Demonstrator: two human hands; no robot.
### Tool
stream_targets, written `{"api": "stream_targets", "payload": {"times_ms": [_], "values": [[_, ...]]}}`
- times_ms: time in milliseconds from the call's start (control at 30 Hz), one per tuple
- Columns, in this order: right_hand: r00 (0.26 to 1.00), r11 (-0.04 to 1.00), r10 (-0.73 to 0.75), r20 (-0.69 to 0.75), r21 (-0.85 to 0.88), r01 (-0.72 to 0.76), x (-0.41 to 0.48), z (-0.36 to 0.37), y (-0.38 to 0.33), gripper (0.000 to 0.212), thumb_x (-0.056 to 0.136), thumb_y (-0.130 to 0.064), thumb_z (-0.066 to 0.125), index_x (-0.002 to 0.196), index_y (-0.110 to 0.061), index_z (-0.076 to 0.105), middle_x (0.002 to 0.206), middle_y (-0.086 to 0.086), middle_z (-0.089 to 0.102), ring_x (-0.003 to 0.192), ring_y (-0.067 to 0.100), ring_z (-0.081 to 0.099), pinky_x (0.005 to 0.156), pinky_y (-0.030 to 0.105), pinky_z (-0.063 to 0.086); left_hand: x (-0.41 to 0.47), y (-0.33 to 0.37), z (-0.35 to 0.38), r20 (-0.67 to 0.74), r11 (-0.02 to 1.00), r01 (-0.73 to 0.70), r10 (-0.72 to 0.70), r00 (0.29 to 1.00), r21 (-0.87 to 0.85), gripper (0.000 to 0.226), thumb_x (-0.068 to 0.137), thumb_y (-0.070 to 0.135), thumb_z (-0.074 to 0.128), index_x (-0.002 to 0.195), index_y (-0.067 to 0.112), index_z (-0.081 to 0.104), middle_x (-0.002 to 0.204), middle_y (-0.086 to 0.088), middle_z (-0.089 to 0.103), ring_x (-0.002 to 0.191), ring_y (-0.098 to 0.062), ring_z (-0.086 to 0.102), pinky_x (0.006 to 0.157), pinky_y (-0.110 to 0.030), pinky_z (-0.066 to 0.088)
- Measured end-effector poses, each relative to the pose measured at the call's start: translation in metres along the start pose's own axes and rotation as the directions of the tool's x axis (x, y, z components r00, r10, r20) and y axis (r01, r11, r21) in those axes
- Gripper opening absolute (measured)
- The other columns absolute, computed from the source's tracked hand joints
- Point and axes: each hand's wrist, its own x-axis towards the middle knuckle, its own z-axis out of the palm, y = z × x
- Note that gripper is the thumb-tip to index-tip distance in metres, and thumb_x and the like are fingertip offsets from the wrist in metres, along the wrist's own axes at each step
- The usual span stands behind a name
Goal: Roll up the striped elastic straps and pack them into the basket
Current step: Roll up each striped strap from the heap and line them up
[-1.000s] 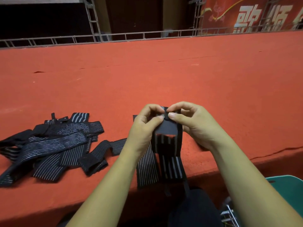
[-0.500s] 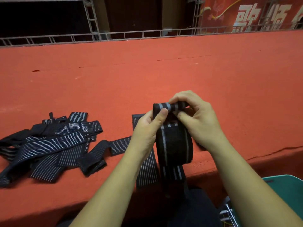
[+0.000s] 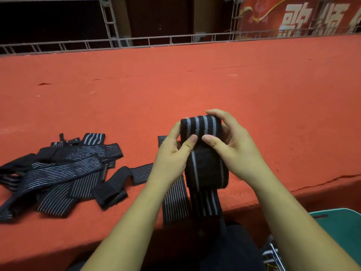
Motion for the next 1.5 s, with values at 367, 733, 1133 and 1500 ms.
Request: {"api": "stream_targets", "payload": {"times_ms": [367,733,1133,1500], "values": [[0.99,0.97,0.135,0.042,0.2,-0.141,-0.008,0.013,-0.011,0.022,0.089,-0.028,0.058,0.107,-0.028,0.045,0.089,-0.006,0.056,0.081,0.007,0.056,0.073,0.021,0.046,-0.005,0.01,0.005,-0.022,0.992,0.01,-0.013,1.0,-0.123,0.014,0.097,0.021,0.061,0.111,0.02,0.064,0.106,-0.002,0.068,0.098,-0.016,0.065,0.088,-0.034,0.055],[0.998,0.996,0.062,0.013,-0.059,-0.061,-0.009,0.012,-0.002,0.068,0.096,-0.018,0.064,0.152,-0.036,0.03,0.141,-0.028,0.046,0.132,-0.009,0.043,0.114,0.027,0.037,-0.006,0.007,-0.001,-0.044,0.997,-0.051,0.054,0.998,0.061,0.048,0.089,0.008,0.059,0.131,0.03,0.052,0.122,-0.002,0.065,0.117,-0.022,0.062,0.105,-0.046,0.048],[0.989,0.883,0.146,0.034,0.447,-0.146,-0.009,0.011,-0.002,0.024,0.083,-0.005,0.062,0.095,-0.025,0.054,0.089,0.001,0.057,0.086,0.019,0.053,0.076,0.035,0.043,-0.008,0.008,0.006,0.06,0.986,0.102,-0.095,0.994,-0.132,0.022,0.088,0.052,0.059,0.104,0.037,0.06,0.102,-0.003,0.06,0.092,-0.021,0.058,0.082,-0.044,0.048],[0.982,0.981,0.183,0.039,-0.07,-0.18,-0.013,0.011,0.002,0.063,0.102,-0.041,0.046,0.156,-0.036,0.014,0.139,-0.041,0.023,0.109,-0.044,0.019,0.092,-0.011,0.021,-0.012,0.002,0.005,-0.03,0.993,0.068,-0.071,0.997,-0.094,0.064,0.098,-0.009,0.048,0.15,0.024,0.032,0.147,-0.002,0.052,0.133,-0.013,0.052,0.115,-0.039,0.04]]}}
